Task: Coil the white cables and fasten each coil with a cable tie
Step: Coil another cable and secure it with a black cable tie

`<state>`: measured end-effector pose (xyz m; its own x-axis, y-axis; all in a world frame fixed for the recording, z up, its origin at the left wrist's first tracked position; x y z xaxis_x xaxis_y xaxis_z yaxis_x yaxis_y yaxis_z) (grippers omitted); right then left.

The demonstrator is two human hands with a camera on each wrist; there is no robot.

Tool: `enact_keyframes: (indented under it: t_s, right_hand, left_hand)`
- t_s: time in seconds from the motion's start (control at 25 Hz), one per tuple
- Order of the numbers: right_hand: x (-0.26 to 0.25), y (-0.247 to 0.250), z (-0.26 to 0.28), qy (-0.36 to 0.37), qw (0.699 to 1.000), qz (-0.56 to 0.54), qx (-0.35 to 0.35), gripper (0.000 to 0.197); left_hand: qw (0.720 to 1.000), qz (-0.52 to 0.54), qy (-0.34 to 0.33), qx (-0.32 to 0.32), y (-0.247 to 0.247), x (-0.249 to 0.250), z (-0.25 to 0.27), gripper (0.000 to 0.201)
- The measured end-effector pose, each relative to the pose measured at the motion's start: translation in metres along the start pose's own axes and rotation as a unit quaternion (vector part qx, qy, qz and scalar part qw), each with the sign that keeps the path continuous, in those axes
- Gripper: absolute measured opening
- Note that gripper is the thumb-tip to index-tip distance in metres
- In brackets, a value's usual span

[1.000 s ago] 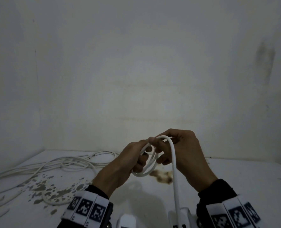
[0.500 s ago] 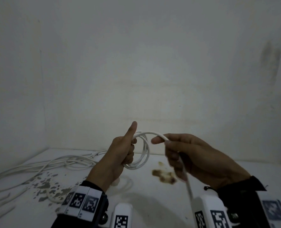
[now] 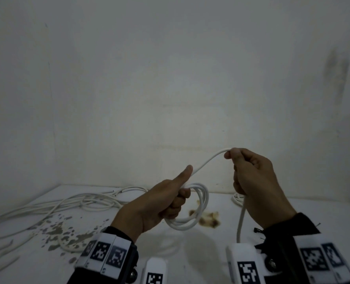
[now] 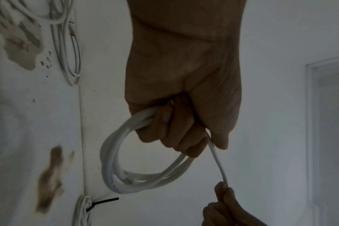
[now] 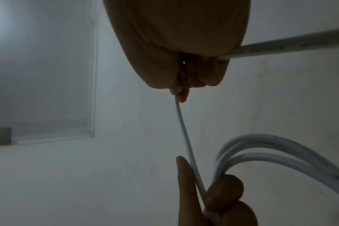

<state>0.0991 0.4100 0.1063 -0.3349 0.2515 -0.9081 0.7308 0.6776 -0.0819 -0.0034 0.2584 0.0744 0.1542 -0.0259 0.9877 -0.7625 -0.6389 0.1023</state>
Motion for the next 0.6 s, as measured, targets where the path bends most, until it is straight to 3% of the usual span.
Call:
enact_keyframes:
  t_s: [0.16,0.28,0.36,0.48,0.6]
  right_hand:
    - [0.0,0.001,0.005,-0.05,0.996,-0.001,-0.071,0.029]
    - [-0.002,0.001,0.006,-0.13,0.978,0.076,-0.147,0.034]
    - [-0.005,-0.001,0.006,-0.148,0.972,0.085,-0.162,0.034]
    - [-0.013,0.001,0.009,-0.099,0.976,0.069,-0.183,0.029]
    - [-0.02,0.003,0.016,-0.041,0.955,0.101,-0.276,0.019]
  left_hand:
    - [0.995,0.081,-0.005,0.057,0.004,-0.004,-0.004,0.054]
    - [0.979,0.162,-0.018,0.124,0.013,-0.004,-0.008,0.054]
    - [0.969,0.184,-0.027,0.16,0.017,-0.005,-0.008,0.053]
    - [0.958,0.211,-0.033,0.191,0.019,-0.004,-0.011,0.053]
    - [0.944,0.259,-0.039,0.199,0.022,-0.001,-0.011,0.053]
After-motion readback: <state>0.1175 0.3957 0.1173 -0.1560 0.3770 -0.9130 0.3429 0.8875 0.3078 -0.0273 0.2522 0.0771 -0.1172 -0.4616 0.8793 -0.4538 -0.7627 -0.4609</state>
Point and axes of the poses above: each hand's wrist, its own z-axis away from the middle knuckle, its own y-axis out of the back of the hand, x = y × z, the point moved 1 cm from there along -z, towards the middle knuckle, and after that the axes turned 5 degrees about -y, right-handed, at the moved point
